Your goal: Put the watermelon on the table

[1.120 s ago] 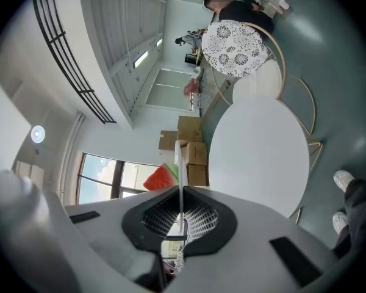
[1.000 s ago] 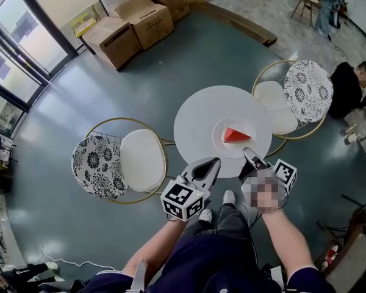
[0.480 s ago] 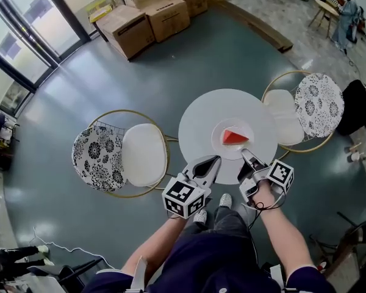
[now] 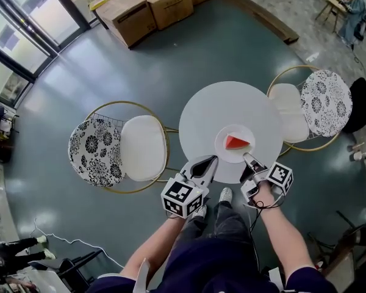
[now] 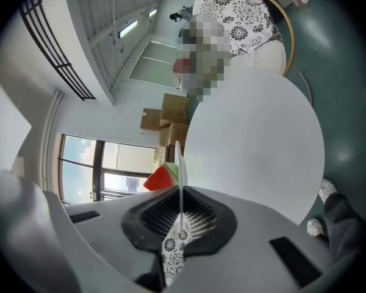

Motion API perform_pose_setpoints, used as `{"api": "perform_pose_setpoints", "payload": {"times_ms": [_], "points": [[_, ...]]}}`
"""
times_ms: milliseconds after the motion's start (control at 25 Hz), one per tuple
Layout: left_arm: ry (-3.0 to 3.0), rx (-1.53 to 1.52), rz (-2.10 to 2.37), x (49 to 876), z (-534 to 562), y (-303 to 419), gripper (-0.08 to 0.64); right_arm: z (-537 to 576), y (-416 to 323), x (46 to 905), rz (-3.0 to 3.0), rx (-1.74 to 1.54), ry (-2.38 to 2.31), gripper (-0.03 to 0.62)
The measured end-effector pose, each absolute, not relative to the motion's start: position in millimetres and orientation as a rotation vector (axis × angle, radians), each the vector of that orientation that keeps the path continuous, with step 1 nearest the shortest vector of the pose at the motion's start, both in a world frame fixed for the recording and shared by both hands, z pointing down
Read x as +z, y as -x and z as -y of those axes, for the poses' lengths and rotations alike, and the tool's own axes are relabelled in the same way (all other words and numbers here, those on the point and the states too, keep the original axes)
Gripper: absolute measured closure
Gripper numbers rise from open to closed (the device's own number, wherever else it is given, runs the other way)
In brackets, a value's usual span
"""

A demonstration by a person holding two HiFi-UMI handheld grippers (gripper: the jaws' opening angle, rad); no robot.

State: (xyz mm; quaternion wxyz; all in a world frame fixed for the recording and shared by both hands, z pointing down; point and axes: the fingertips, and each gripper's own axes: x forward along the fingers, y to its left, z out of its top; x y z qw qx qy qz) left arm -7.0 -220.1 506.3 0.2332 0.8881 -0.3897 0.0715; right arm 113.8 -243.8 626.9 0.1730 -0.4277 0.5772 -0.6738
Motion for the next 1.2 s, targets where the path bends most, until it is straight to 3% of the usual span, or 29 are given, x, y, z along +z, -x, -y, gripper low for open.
{"api": "perform_pose_setpoints", "payload": {"times_ms": [1200], "points": [[-2.39,0.321,1.037,548,222,-14,0.555,255,-115,701,-1.692,-2.03,1.282,0.575]]}}
